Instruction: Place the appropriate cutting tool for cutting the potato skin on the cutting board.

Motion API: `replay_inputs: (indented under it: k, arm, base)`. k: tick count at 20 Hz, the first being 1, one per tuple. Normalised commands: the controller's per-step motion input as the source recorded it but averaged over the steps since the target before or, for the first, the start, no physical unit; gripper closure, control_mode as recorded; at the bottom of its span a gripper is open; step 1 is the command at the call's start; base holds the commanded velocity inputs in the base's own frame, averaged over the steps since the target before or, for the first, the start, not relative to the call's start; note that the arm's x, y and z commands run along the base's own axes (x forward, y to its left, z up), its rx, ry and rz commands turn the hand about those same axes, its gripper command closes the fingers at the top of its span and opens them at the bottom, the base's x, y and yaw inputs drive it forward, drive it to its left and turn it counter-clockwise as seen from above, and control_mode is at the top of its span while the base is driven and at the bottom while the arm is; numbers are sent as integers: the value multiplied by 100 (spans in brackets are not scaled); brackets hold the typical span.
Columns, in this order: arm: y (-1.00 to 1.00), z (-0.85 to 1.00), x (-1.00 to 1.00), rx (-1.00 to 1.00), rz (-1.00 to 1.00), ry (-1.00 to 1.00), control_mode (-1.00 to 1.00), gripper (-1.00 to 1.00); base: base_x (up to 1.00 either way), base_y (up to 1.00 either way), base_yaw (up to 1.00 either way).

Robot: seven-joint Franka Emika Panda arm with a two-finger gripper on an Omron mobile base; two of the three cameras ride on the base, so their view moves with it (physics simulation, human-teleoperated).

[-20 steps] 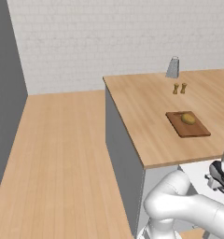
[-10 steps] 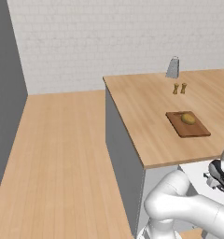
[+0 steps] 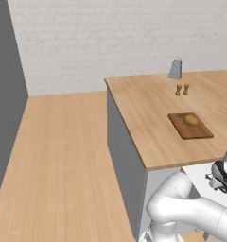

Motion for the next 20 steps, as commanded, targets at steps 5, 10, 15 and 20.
replay_inputs:
  k: [5, 10, 15, 20]
  arm:
    - [0, -25, -30, 0, 0, 0, -100, 100]
    - [0, -6, -39, 0, 0, 0, -100, 100]
    - [0, 18, -27, 0, 0, -11, -100, 100]
    - [1, 98, -60, 0, 0, -12, -100, 100]
  base:
    - [0, 0, 0]
    - [0, 0, 0]
    - [0, 0, 0]
    - [0, 0, 0]
